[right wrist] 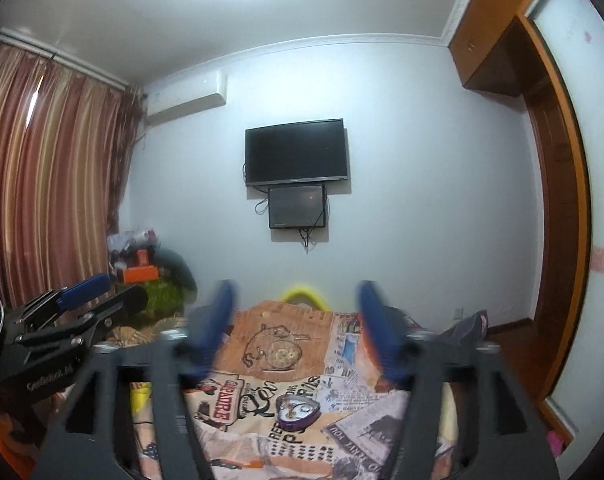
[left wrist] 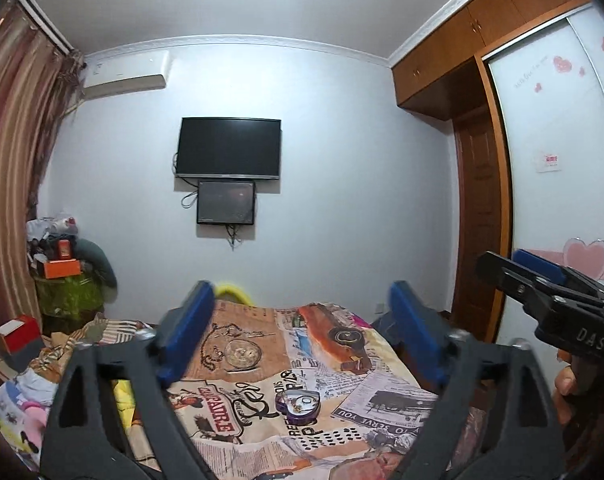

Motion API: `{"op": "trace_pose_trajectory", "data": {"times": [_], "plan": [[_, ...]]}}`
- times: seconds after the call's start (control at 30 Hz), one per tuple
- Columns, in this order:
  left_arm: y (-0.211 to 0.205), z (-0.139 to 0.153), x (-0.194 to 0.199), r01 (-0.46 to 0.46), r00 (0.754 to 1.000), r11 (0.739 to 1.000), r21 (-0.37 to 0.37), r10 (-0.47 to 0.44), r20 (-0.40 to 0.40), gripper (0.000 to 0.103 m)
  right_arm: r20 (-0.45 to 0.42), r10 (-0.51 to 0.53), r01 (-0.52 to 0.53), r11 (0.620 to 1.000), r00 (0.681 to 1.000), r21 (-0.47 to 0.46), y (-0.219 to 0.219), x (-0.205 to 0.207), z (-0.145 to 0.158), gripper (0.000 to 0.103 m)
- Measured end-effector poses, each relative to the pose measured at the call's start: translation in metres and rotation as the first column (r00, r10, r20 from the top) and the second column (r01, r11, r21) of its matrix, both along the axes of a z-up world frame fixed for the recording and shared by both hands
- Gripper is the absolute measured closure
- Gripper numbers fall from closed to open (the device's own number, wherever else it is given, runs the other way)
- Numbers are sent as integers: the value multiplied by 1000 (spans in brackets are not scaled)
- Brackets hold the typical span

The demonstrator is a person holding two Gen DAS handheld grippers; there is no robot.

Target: Organize jewelry

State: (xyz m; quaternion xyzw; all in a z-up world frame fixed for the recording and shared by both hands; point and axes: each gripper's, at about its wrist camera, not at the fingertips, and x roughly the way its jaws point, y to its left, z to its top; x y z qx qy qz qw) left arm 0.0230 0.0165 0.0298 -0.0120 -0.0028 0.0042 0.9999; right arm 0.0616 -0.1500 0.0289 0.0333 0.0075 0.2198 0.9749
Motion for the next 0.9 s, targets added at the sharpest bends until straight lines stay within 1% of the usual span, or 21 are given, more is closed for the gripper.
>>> {"op": "trace_pose_trajectory", "data": {"times": [0.07, 0.13, 0.2, 0.3, 0.47, 0.9], "plan": [[2, -2, -6, -5, 1000, 1000, -16, 5, -2, 4, 0, -24, 24, 1000, 1000, 1, 2, -3, -2, 17], [3, -4, -9, -9, 1000, 1000, -28, 9, -14, 4, 1, -55, 55, 998, 998, -17, 6, -6, -4, 6], [3, -3, -13, -12, 1000, 999, -37, 11, -24, 4, 15, -81, 81, 996, 997, -21, 5, -12, -4, 0], [2, -4, -16, -20, 999, 999, -47, 19, -28, 4, 23, -85, 86, 996, 996, -40, 7, -17, -3, 0], [2, -6, -17, -24, 999, 999, -33, 23, -36, 4, 39, -79, 81, 995, 996, -52, 4, -26, -3, 0], [-4, -10, -12, -19, 998, 1000, -19, 18, -53, 3, -1, -87, 87, 995, 996, -56, -3, -25, -9, 0]]}}
